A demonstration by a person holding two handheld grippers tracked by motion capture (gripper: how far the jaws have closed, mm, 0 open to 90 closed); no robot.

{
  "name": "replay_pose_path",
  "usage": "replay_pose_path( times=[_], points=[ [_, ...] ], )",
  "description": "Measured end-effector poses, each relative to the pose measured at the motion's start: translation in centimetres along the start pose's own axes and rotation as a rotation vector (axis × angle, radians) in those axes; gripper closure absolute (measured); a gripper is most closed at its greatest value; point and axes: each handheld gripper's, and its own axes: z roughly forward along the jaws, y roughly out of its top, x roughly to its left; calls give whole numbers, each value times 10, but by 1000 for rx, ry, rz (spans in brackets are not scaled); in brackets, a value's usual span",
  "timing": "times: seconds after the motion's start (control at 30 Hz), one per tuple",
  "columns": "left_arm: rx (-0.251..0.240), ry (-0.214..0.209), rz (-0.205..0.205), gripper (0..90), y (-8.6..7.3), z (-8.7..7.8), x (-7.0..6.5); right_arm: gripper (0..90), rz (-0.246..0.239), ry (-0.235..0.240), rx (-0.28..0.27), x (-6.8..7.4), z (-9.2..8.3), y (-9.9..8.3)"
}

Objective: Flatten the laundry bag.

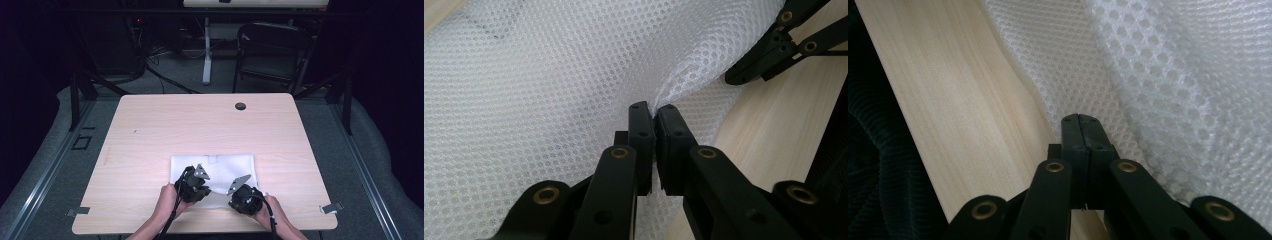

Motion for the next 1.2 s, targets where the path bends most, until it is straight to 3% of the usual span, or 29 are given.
replay_pose_path(
  times=[0.53, 0.83, 0.9, 0.93, 1.2],
  points=[
    [-13, 22, -39, 868, 14, -15, 14, 900, -25, -3, 7, -1, -1, -1],
    [-41, 76, -35, 869, 34, -32, 24, 900, -9, 13, -2, -1, 0, -1],
    [-48, 88, -35, 869, 40, -37, 27, 900, -27, 8, 13, -2, -1, 0],
    [-45, 93, -34, 869, 43, -39, 29, 900, -10, 9, -4, -1, 0, 0],
    [-48, 136, -28, 869, 62, -48, 38, 900, -7, 32, 11, -2, 0, 0]
  ],
)
